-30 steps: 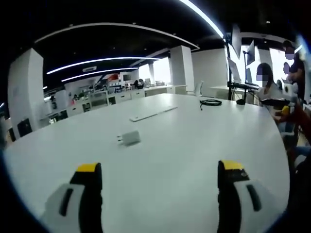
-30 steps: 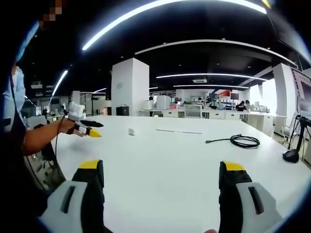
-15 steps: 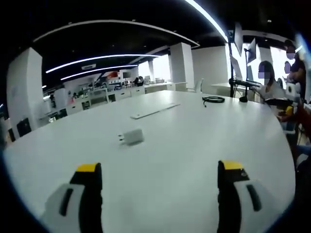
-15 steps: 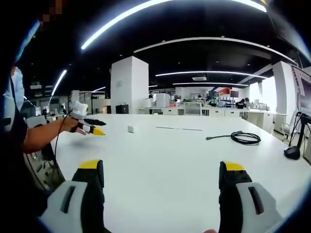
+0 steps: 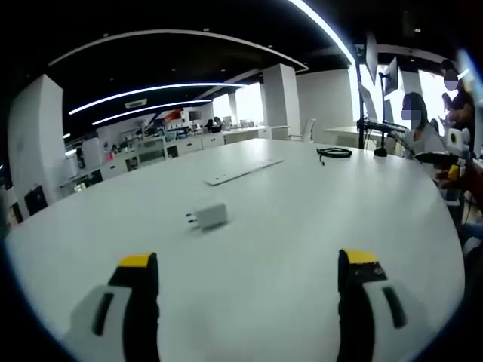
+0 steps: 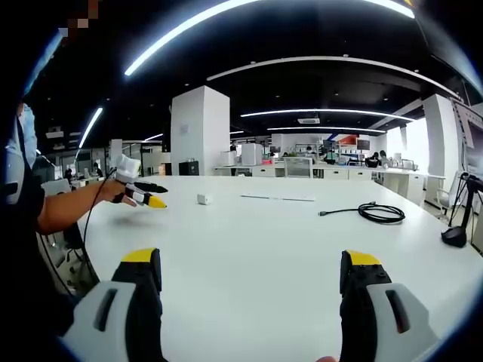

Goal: Plug the desk Type‑C cable into the charger adapter.

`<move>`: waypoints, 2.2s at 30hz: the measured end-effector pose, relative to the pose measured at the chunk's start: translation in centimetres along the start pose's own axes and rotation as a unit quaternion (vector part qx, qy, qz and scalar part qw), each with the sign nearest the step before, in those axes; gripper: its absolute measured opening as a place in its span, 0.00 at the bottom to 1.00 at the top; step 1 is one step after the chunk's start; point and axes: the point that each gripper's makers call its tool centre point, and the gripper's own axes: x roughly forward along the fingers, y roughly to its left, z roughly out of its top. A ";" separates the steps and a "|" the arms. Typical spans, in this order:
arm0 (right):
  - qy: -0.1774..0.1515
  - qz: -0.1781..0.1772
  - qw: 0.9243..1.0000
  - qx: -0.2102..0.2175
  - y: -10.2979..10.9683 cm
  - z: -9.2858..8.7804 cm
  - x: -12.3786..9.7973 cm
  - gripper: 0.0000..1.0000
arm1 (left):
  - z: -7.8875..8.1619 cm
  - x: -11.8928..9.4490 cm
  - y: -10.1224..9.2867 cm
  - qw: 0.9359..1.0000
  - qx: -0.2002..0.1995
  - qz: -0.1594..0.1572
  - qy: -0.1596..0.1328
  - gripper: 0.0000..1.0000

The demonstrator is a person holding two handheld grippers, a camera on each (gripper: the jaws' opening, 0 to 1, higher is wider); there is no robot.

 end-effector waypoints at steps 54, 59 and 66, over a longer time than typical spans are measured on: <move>0.017 -0.006 1.000 -0.002 -1.2 -0.8 1.8 1.00 | 0.9 6.8 3.3 1.000 0.002 -0.008 0.006 0.98; 0.020 -0.005 1.000 -0.001 -1.2 -1.0 2.1 1.00 | 0.8 7.3 3.8 1.000 0.006 -0.008 0.007 0.98; 0.022 -0.008 1.000 -0.001 -1.4 -1.1 2.4 1.00 | 0.9 8.5 4.1 1.000 0.005 -0.008 0.006 0.97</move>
